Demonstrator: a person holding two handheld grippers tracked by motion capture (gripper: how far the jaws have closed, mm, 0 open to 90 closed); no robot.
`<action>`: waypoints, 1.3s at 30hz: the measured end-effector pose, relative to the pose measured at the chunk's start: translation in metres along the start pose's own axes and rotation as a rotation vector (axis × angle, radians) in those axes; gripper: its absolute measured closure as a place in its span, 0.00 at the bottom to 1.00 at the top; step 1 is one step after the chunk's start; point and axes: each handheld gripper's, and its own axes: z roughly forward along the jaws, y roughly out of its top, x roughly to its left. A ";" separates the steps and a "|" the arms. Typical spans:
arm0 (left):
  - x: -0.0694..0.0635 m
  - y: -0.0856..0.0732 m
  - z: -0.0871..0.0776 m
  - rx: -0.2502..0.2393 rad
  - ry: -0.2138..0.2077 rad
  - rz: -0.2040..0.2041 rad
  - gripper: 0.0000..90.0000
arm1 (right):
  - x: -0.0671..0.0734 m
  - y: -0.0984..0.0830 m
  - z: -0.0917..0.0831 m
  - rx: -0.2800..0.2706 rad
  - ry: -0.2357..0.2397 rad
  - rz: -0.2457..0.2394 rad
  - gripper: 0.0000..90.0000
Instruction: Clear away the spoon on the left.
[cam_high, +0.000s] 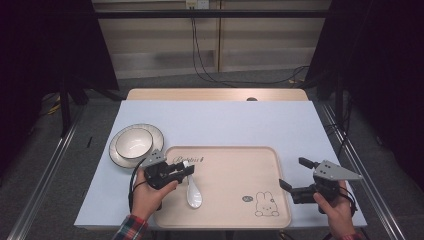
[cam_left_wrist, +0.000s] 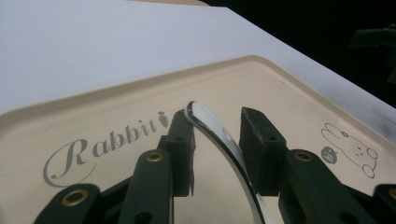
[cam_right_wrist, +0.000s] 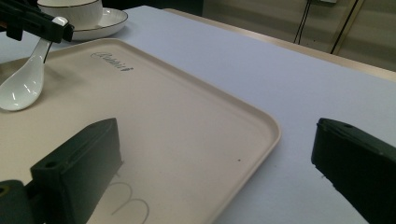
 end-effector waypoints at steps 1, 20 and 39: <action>0.000 0.000 0.000 0.000 0.001 0.001 0.72 | 0.000 0.000 0.000 0.000 0.008 0.001 0.01; 0.005 -0.002 0.003 0.010 0.035 0.009 0.67 | 0.001 0.002 0.003 0.000 0.009 -0.009 0.01; 0.006 -0.001 0.007 0.022 0.067 0.020 0.61 | 0.003 0.002 0.003 0.001 0.010 -0.015 0.01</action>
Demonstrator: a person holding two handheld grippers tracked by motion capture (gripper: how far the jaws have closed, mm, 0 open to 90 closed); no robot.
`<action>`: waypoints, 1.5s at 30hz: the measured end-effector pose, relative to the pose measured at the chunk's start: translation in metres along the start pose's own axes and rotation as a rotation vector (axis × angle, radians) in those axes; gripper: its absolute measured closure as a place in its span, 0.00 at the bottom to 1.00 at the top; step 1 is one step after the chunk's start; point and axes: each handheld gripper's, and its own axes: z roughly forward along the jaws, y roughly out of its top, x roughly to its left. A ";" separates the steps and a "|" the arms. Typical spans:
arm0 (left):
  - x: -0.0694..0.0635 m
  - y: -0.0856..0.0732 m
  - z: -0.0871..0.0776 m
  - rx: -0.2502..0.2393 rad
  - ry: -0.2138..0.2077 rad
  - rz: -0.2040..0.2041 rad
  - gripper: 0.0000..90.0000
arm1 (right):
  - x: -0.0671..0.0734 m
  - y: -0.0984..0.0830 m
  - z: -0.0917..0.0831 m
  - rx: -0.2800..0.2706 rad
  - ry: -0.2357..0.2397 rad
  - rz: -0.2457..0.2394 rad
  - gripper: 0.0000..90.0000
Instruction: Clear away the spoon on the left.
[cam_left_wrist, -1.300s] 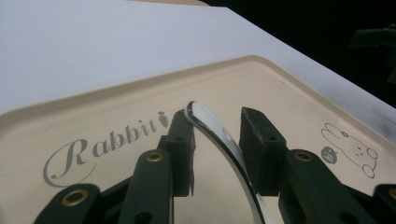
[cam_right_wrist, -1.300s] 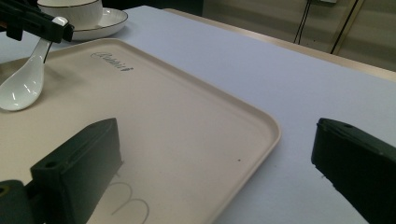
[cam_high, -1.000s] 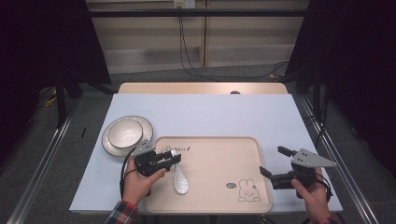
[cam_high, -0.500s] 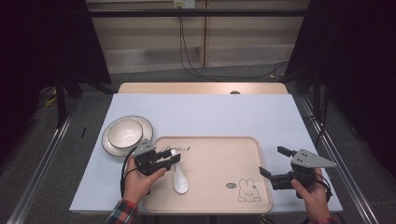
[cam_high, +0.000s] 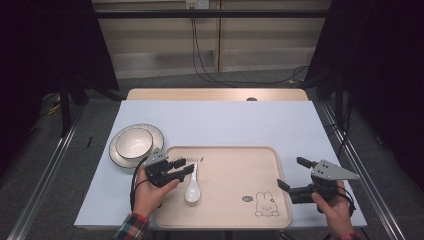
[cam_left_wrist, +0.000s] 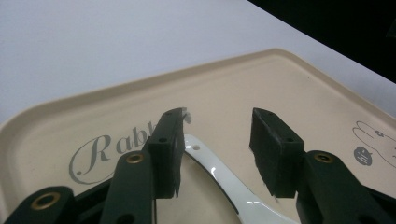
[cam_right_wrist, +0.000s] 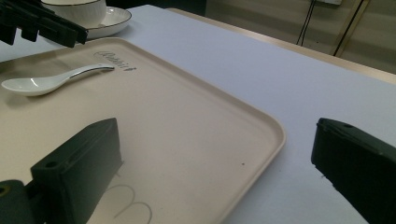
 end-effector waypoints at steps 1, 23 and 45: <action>0.000 0.000 0.000 -0.001 -0.001 0.002 0.60 | 0.000 0.000 0.000 0.002 0.003 -0.002 0.01; -0.005 0.010 -0.011 -0.036 0.002 0.047 0.42 | 0.000 0.000 -0.001 0.006 -0.001 0.003 0.01; 0.000 0.021 -0.031 -0.123 0.004 0.112 0.20 | -0.002 0.000 -0.002 0.006 -0.006 0.001 0.01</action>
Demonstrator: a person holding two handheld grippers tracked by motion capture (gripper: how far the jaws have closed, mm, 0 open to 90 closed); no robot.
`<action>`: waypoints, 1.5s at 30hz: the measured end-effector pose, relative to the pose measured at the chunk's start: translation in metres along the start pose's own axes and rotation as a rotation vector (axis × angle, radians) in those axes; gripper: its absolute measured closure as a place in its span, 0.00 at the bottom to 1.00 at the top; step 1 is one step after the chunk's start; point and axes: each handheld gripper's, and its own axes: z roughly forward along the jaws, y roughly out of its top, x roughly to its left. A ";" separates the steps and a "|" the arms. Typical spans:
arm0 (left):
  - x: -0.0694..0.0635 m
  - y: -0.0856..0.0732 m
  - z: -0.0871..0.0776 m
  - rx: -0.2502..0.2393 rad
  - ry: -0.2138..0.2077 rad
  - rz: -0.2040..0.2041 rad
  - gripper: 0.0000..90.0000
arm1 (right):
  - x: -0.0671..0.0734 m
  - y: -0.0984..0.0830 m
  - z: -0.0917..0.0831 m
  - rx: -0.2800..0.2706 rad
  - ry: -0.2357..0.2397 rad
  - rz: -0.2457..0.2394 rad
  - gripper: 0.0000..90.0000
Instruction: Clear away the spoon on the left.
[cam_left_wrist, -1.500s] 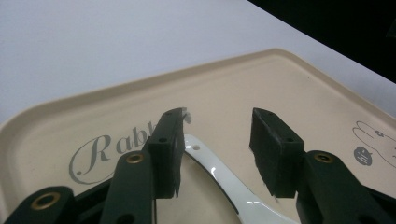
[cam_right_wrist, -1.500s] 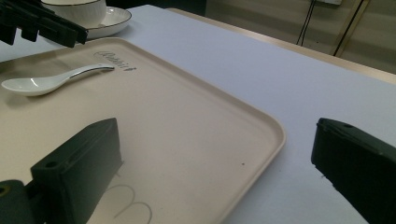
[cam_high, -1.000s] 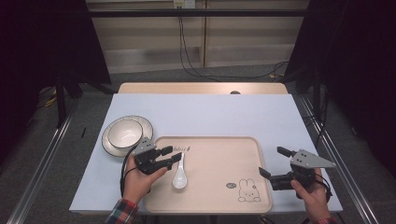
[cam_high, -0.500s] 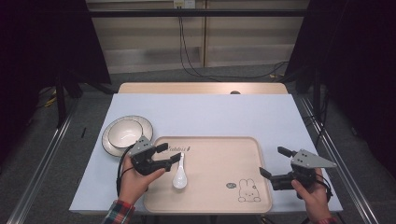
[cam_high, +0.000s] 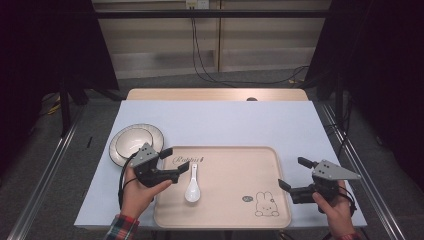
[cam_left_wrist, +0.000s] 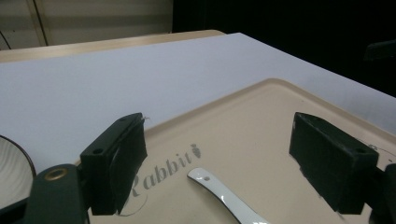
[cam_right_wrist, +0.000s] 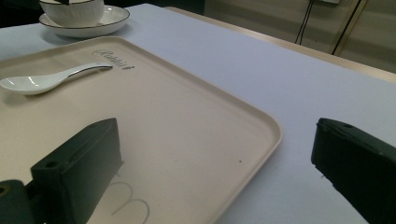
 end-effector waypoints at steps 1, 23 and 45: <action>0.000 0.001 -0.001 0.001 0.012 0.002 0.19 | 0.000 0.000 0.000 0.002 0.001 -0.001 0.01; 0.005 0.004 -0.016 -0.011 -0.010 0.005 0.05 | -0.003 0.000 -0.003 -0.003 0.000 0.008 0.01; 0.012 0.005 -0.033 -0.006 -0.027 0.026 0.01 | -0.008 -0.001 -0.009 -0.011 -0.003 0.028 0.01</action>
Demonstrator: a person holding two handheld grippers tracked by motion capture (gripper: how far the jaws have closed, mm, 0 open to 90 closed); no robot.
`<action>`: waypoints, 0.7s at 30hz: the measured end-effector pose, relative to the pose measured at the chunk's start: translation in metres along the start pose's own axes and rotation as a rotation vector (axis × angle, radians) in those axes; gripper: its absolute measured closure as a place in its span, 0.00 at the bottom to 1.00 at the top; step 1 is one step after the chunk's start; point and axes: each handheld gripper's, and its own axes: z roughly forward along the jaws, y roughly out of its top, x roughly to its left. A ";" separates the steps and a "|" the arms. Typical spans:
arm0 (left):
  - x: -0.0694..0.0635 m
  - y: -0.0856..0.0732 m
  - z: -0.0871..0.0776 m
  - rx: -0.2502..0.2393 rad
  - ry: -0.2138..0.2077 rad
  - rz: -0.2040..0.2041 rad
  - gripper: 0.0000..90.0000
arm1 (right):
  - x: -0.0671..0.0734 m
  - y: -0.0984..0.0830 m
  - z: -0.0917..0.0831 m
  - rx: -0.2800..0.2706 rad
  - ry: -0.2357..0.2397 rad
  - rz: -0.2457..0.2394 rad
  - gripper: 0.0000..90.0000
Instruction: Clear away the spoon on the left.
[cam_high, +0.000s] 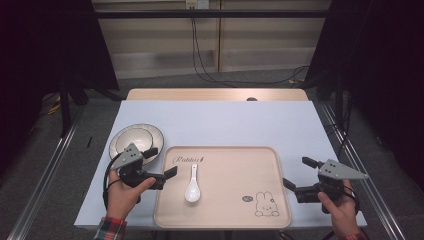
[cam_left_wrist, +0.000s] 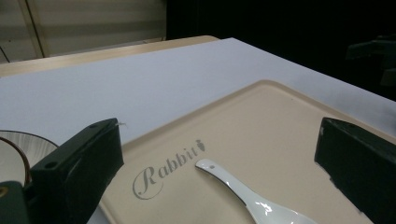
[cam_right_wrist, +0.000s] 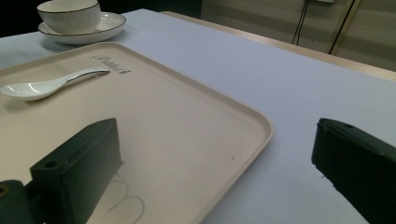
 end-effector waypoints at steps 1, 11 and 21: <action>0.001 0.000 -0.001 0.003 0.002 0.009 0.01 | 0.000 0.000 0.000 0.000 0.001 -0.001 0.01; 0.004 0.000 -0.009 -0.002 0.025 0.025 0.01 | -0.003 0.000 -0.003 -0.006 0.006 0.018 0.01; 0.011 0.000 -0.018 -0.010 0.045 0.029 0.01 | -0.008 -0.001 -0.008 -0.016 -0.004 0.030 0.01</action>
